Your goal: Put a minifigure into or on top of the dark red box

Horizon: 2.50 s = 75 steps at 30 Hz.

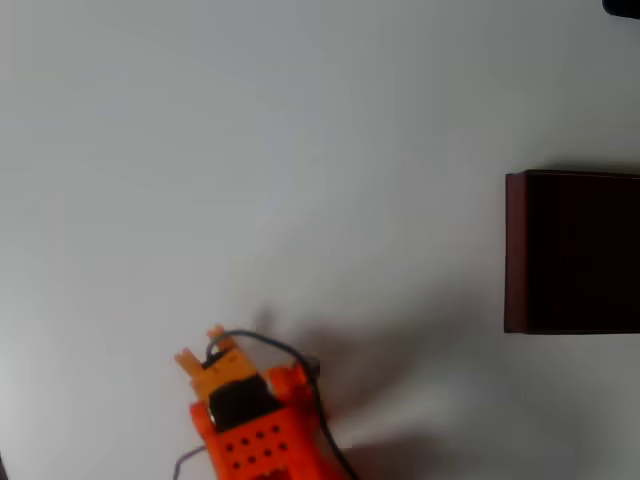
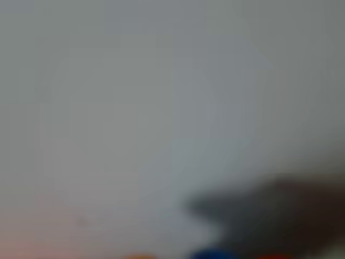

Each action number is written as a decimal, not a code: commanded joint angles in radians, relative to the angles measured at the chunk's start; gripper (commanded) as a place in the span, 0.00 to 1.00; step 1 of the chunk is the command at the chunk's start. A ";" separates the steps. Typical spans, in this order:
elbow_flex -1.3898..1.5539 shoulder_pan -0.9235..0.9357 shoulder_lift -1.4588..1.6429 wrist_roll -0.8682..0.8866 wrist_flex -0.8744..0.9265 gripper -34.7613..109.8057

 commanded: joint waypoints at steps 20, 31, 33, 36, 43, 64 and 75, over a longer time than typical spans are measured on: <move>-0.827 0.555 -0.184 -0.508 0.198 0.24; -1.009 1.009 -0.241 -0.781 0.114 0.24; -1.039 1.051 -0.291 -0.796 0.086 0.24; -1.068 1.078 -0.387 -0.801 0.021 0.24; -1.124 1.088 -0.609 -0.775 -0.101 0.24; -0.821 0.910 -0.232 -0.775 -0.077 0.33; -0.262 0.442 0.416 -0.626 -0.225 0.24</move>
